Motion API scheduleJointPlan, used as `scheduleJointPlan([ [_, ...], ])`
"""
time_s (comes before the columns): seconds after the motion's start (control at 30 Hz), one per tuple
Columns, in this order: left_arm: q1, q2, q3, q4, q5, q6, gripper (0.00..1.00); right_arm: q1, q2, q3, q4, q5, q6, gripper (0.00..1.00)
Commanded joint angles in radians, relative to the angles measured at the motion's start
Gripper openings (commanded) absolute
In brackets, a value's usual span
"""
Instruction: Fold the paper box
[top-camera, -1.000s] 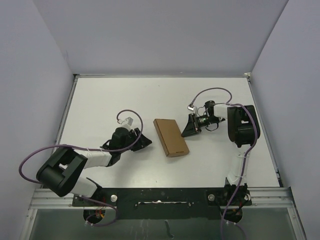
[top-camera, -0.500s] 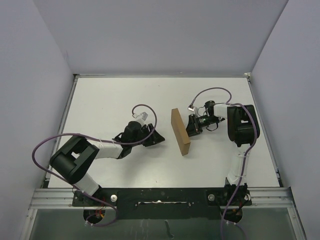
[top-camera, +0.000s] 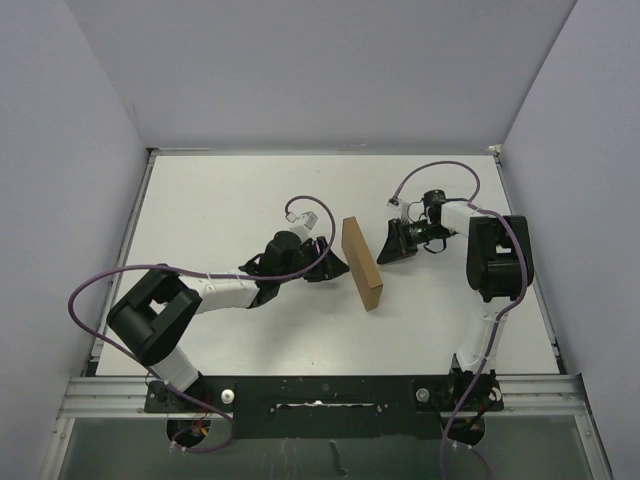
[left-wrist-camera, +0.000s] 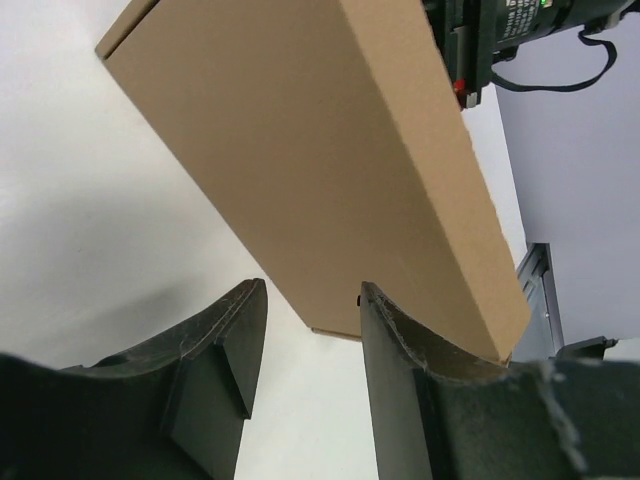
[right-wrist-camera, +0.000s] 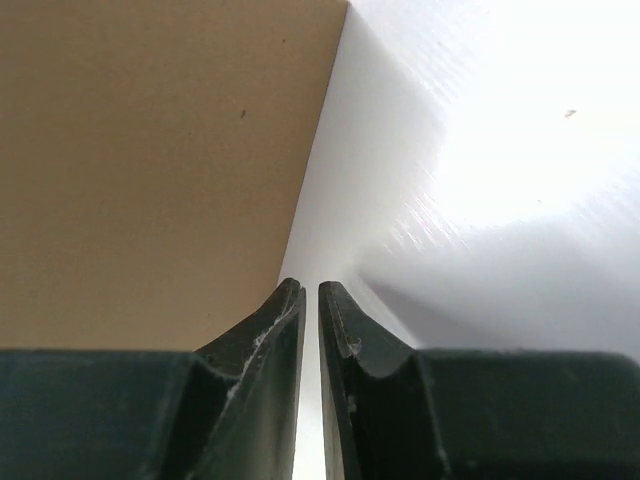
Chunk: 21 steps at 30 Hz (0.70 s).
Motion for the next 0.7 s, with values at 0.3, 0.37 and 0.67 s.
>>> scheduleJointPlan([
  [0.3,-0.024,0.091,0.186,-0.05,-0.018,0.063,0.4,-0.014,-0.139,0.012,0.004,0.018,-0.038,0.14],
  [0.37,-0.024,0.098,0.213,-0.069,-0.016,0.076,0.4,-0.015,-0.182,0.004,0.017,0.02,-0.036,0.14],
  [0.67,-0.025,0.2,0.413,-0.164,0.029,0.14,0.4,-0.03,-0.274,0.002,0.023,0.066,-0.048,0.15],
])
